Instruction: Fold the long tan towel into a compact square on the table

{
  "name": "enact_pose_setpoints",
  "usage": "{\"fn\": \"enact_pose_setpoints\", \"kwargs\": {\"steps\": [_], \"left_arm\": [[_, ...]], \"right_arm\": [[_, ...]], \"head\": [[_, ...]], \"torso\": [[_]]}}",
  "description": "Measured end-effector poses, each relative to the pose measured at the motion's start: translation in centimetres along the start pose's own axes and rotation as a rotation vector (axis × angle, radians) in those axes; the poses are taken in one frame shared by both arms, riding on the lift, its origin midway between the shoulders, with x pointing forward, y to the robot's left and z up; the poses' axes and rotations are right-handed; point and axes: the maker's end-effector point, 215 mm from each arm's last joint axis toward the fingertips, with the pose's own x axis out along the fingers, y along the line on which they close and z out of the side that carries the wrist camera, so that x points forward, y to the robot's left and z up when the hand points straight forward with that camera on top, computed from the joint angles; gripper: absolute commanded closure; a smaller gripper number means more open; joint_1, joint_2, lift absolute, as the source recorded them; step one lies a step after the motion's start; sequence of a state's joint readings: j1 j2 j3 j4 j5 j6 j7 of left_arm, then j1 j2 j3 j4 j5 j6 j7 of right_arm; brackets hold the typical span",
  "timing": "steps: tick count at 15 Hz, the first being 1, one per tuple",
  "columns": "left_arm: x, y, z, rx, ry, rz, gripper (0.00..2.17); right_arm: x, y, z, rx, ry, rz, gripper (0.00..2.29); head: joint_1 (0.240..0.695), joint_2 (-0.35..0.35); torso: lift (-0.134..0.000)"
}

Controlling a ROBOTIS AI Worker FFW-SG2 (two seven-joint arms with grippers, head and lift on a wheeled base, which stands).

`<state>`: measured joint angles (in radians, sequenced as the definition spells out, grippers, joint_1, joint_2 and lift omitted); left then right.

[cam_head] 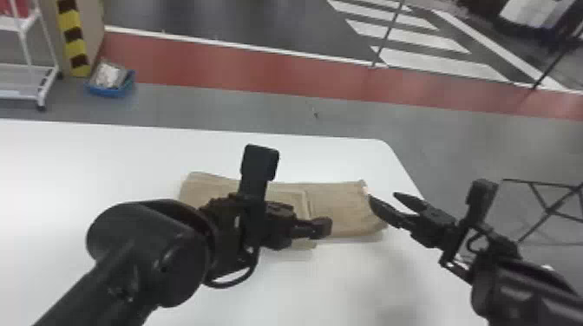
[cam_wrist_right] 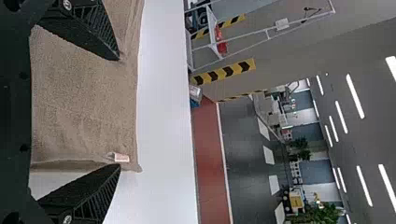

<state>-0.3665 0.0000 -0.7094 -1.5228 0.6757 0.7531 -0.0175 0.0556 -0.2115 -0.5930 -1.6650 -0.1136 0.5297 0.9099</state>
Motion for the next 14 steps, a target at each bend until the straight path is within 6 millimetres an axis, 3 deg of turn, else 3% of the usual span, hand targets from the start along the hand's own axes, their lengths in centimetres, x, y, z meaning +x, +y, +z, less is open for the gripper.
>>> {"fn": "enact_pose_setpoints", "kwargs": {"steps": [3, 4, 6, 9, 12, 14], "left_arm": [[-2.1, -1.2, 3.2, 0.033, -0.082, 0.015, 0.03], [-3.2, -0.6, 4.2, 0.049, -0.111, 0.036, 0.03], [-6.5, 3.2, 4.4, 0.039, -0.146, 0.086, 0.03], [-12.3, 8.5, 3.4, 0.02, -0.176, 0.144, 0.03], [-15.8, 10.8, 2.7, -0.014, -0.197, 0.157, 0.03], [-17.2, 11.8, 2.3, -0.035, -0.207, 0.164, 0.03]], "right_arm": [[1.3, 2.1, -1.4, 0.048, 0.077, -0.019, 0.22], [1.8, 2.8, -2.3, 0.076, 0.122, -0.04, 0.24], [2.9, 4.8, -4.3, 0.111, 0.224, -0.079, 0.34], [5.3, 9.8, -6.5, 0.123, 0.337, -0.093, 0.35], [7.7, 13.7, -6.7, 0.114, 0.39, -0.097, 0.35], [8.7, 14.8, -6.9, 0.1, 0.425, -0.119, 0.41]], "head": [[0.695, -0.35], [0.695, -0.35], [0.695, -0.35], [0.695, -0.35], [0.695, -0.323], [0.695, -0.29]], "torso": [[-0.124], [-0.124], [-0.124], [-0.124], [-0.124], [-0.124]]}}
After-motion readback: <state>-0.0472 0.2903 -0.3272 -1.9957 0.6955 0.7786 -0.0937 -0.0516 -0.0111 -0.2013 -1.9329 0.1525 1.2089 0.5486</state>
